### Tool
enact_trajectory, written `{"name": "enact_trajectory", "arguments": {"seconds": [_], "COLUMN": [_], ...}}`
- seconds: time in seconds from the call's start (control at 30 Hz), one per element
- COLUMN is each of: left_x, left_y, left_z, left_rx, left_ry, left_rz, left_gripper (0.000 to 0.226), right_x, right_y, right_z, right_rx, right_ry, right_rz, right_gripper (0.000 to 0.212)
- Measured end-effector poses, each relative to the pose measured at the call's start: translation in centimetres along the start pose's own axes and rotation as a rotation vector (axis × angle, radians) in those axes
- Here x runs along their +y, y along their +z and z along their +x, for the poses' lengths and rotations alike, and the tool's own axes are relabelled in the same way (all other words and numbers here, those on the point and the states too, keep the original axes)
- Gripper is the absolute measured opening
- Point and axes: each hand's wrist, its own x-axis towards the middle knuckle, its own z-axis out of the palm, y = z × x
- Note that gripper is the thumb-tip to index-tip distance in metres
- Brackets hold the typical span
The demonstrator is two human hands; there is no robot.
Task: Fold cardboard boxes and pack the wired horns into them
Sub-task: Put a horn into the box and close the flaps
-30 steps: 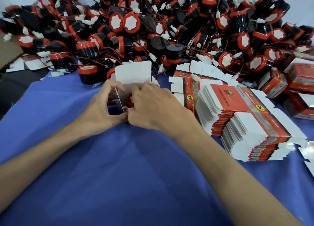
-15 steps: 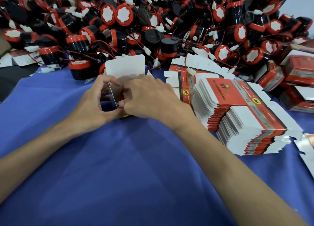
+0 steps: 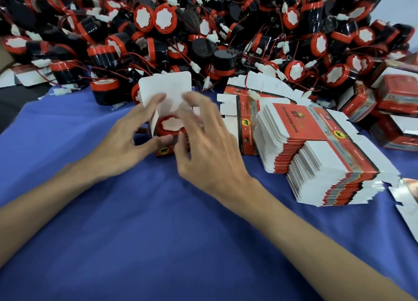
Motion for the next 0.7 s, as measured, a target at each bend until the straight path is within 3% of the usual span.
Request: {"name": "enact_trajectory", "arguments": {"seconds": [0.1,0.2,0.37,0.47,0.6,0.67,0.7], "left_x": [-0.2,-0.1,-0.1,0.0,0.1,0.1,0.1], "left_y": [0.1,0.2,0.0,0.3,0.9,0.6,0.3], "left_z": [-0.1,-0.1,0.0,0.0,0.0,-0.1,-0.1], "left_rx": [-0.02,-0.032,0.054,0.085,0.127,0.121,0.114], "left_ry": [0.055,0.102,0.178,0.226,0.253,0.177,0.139], "left_rz": [0.097,0.079,0.055,-0.078,-0.205,-0.193,-0.189], "left_gripper": [0.051,0.042,0.046,0.027,0.054,0.075,0.074], "right_x": [1.3,1.7,1.8,1.6,1.8,1.7,1.6], "right_y": [0.4,0.2,0.5,0.7,1.1,1.3,1.3], "right_z": [-1.6,-1.7,-1.9,-1.9,-2.0,-2.2,-2.3], "right_rx": [0.131,-0.047,0.025,0.004,-0.078,-0.126,-0.141], "right_ry": [0.132,0.292,0.187,0.119,-0.014,-0.027,-0.009], "right_rz": [0.081,0.337,0.237,0.251,0.243,0.243,0.254], "right_gripper": [0.052,0.057,0.041,0.048,0.042,0.036,0.035]}}
